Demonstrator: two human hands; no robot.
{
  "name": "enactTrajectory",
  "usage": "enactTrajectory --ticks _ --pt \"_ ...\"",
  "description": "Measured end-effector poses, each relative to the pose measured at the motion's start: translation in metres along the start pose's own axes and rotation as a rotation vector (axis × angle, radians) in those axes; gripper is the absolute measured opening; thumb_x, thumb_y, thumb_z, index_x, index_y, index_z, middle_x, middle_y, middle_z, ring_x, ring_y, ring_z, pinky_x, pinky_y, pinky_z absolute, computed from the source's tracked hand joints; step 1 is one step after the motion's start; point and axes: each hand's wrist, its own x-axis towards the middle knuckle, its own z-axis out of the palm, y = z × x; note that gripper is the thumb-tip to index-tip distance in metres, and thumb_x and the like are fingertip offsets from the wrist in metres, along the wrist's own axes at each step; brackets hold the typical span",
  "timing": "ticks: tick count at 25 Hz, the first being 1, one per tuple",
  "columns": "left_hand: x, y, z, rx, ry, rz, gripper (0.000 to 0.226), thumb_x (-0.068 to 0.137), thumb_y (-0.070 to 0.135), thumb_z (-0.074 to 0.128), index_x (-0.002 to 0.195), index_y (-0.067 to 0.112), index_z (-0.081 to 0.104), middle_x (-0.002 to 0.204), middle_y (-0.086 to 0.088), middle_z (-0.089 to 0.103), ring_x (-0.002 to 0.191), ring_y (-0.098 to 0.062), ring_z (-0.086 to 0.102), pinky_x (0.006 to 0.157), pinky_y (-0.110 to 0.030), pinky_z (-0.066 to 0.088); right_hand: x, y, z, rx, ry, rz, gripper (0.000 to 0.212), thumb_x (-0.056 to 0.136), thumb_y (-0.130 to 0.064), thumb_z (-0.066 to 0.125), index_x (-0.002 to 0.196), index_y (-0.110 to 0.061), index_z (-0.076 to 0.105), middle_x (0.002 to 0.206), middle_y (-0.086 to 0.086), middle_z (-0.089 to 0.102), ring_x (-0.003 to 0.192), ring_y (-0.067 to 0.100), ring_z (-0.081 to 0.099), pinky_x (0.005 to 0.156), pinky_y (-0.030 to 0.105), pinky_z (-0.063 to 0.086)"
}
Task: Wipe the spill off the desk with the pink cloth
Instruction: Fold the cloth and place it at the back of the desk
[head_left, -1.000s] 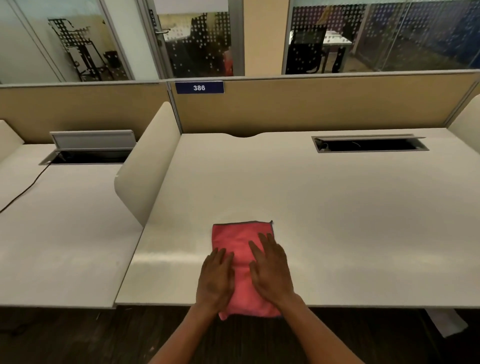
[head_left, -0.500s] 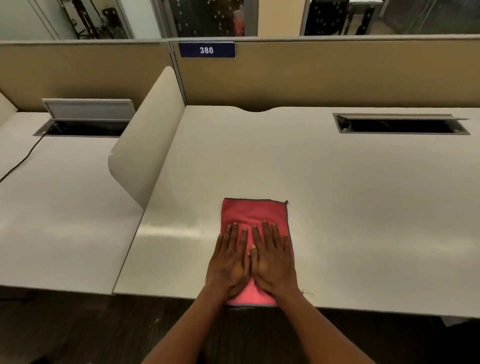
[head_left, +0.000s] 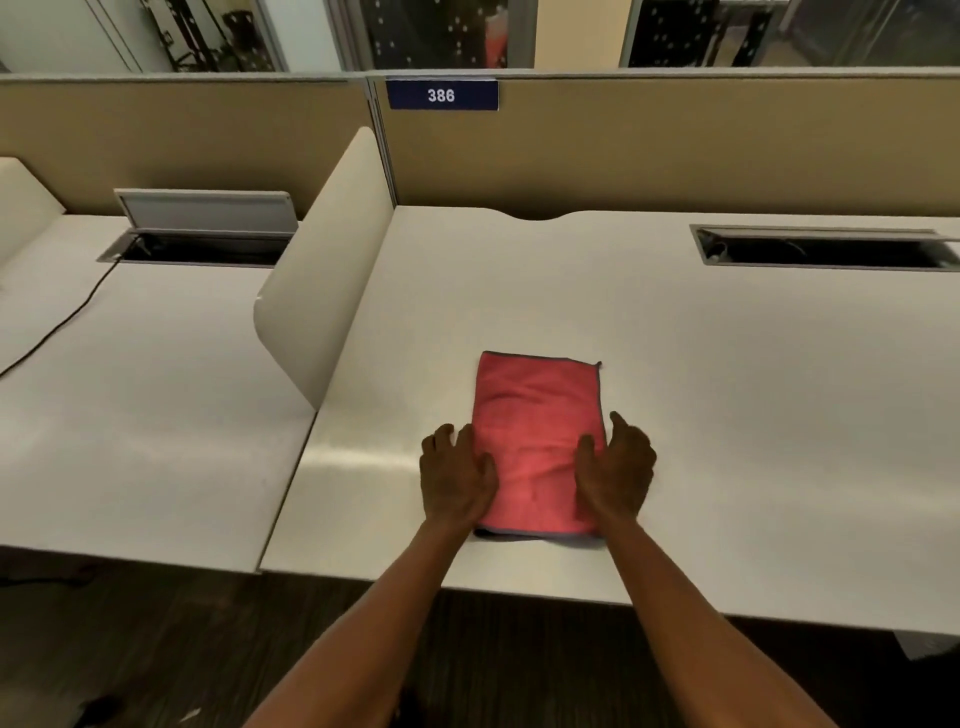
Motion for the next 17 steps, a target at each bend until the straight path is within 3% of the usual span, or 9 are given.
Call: enactTrajectory --ticks 2,6,10,14,17 --pt "0.001 -0.002 -0.009 -0.010 0.025 -0.027 0.045 0.092 0.032 0.053 0.134 0.015 0.059 0.131 -0.013 0.059 0.121 -0.033 0.050 0.100 -0.042 0.042 -0.001 -0.009 -0.008 -0.039 -0.116 -0.005 0.058 0.093 -0.028 0.059 0.148 -0.014 0.047 0.137 0.019 0.058 0.127 0.040 0.052 0.105 0.047 0.045" --pt "0.013 0.013 -0.024 -0.242 -0.081 -0.155 0.058 0.082 0.036 0.053 0.135 0.017 0.058 0.109 -0.010 0.072 0.110 -0.032 0.061 0.096 -0.041 0.048 0.007 -0.037 -0.005 0.024 -0.185 0.079 0.063 0.088 -0.023 0.067 0.146 -0.013 0.046 0.131 0.021 0.060 0.119 0.041 0.059 0.097 0.042 0.048" --pt "0.031 0.011 -0.025 -0.334 -0.108 -0.288 0.035 0.081 0.024 0.065 0.114 0.014 0.072 0.104 -0.008 0.075 0.103 -0.028 0.069 0.092 -0.033 0.054 0.012 -0.056 -0.005 0.200 -0.175 0.270 0.061 0.086 -0.022 0.069 0.143 -0.015 0.048 0.129 0.016 0.063 0.116 0.038 0.061 0.096 0.040 0.050" --pt "0.043 0.008 -0.034 -0.450 -0.173 -0.380 0.013 0.081 0.017 0.063 0.085 0.018 0.075 0.091 -0.003 0.075 0.091 -0.025 0.071 0.084 -0.036 0.059 0.011 -0.072 -0.011 0.279 -0.147 0.373 0.049 0.089 -0.018 0.062 0.136 -0.023 0.049 0.107 0.007 0.059 0.094 0.030 0.056 0.081 0.031 0.042" --pt "0.049 0.003 -0.049 -0.641 -0.226 -0.356 0.020 0.082 0.007 0.061 0.100 0.016 0.065 0.086 -0.006 0.074 0.080 -0.025 0.073 0.065 -0.031 0.059 0.008 -0.080 -0.023 0.344 -0.099 0.300 0.045 0.087 -0.013 0.060 0.126 -0.032 0.051 0.091 0.005 0.063 0.078 0.024 0.059 0.066 0.027 0.045"
